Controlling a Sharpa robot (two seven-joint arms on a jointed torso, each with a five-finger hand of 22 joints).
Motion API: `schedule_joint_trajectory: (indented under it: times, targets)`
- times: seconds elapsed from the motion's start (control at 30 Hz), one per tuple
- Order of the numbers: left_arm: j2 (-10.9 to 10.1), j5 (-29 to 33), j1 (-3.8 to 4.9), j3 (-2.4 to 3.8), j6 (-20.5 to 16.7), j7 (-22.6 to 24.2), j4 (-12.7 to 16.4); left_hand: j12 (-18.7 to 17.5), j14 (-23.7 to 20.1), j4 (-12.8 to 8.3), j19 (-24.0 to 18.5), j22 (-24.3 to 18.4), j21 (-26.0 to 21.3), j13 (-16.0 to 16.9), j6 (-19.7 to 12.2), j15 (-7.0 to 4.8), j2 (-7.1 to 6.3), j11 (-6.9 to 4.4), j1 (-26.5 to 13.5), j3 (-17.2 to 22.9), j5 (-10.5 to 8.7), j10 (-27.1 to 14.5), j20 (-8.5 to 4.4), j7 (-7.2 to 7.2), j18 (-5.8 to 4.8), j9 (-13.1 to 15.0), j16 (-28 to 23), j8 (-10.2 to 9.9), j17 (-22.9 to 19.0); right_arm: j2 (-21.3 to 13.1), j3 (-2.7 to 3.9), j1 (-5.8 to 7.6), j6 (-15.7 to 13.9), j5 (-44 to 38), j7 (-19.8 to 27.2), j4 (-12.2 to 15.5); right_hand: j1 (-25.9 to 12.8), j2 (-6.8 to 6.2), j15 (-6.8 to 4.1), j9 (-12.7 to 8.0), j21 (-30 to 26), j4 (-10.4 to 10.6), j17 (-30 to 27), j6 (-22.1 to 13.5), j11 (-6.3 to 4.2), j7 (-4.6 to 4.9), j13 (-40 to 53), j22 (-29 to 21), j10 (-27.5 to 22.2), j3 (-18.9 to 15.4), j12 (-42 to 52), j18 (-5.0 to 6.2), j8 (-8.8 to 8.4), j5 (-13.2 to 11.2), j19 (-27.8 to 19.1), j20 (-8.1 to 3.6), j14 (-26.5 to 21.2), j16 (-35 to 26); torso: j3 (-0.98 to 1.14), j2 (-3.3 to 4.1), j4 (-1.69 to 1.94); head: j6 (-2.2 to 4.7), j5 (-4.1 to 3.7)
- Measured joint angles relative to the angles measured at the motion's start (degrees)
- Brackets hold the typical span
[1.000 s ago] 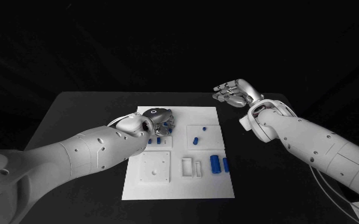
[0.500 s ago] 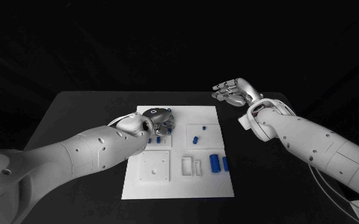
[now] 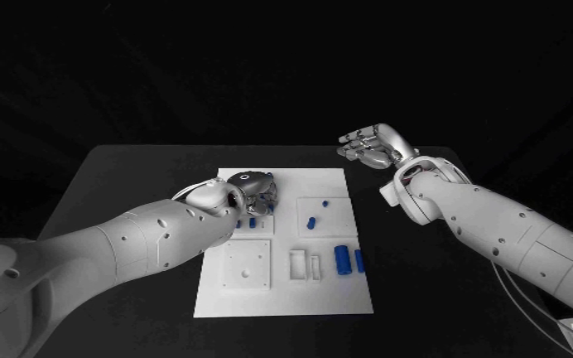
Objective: Assemble the parts on the task board
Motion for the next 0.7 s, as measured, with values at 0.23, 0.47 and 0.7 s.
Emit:
schedule_joint_trajectory:
  times: [0.23, 0.47, 0.7]
  targets:
    - [-0.1, 0.0, -0.03, 0.00, -0.1, -0.3, 0.1, -0.3, 1.6, 0.3, 1.2, 0.0, 0.7, 0.0, 3.1, -0.81, 1.14, -1.07, 0.5, -0.9, -0.02, 2.8, -0.83, -0.70, -0.01, 0.0, 0.3, 0.0, 0.3, 0.0, 0.00, 0.00, 0.0, 0.0, 0.0, 0.1, 0.0, 0.00, 0.00, 0.0, 0.0, 0.2, -0.4, 0.0, 0.00, 0.00, 0.0, 0.0, 0.0, 0.2, 0.0, 0.00, 0.00, 0.0, 0.0, 0.00, 0.0, 0.0, 0.00, -0.01, 0.00, -0.08, -0.03]
    - [-0.7, 0.1, -0.16, -0.04, -0.9, -0.3, 0.7, -0.2, 2.3, 0.1, 1.6, 0.1, 1.1, 0.0, 3.5, -1.13, 1.71, -1.27, 0.8, -1.3, -0.24, 3.1, -1.23, -0.78, -0.04, 0.0, 0.3, -0.1, 0.5, 0.0, 0.00, 0.00, 0.0, 0.0, 0.1, 0.1, 0.0, 0.00, 0.00, 0.0, 0.0, 0.2, -0.4, 0.0, 0.00, -0.01, 0.0, 0.0, 0.0, 0.2, 0.0, 0.00, 0.00, 0.0, 0.0, 0.00, 0.0, 0.0, -0.01, -0.01, 0.00, -0.04, 0.04]
    - [-1.7, 0.3, -0.33, 0.03, -1.9, -0.2, 1.5, -0.2, 2.4, -0.2, 1.6, 0.1, 1.2, 0.2, 3.5, -1.14, 1.79, -1.37, 0.9, -1.6, -0.25, 3.2, -1.22, -0.78, -0.07, 0.0, 0.3, -0.1, 0.5, 0.0, 0.00, 0.00, 0.1, 0.1, 0.1, 0.1, 0.0, 0.00, 0.00, 0.0, 0.0, 0.2, -0.5, 0.0, 0.00, -0.01, 0.0, 0.0, 0.0, 0.2, 0.0, 0.00, 0.00, 0.2, 0.0, 0.00, 0.0, 0.0, 0.00, -0.03, 0.00, 0.03, 0.06]
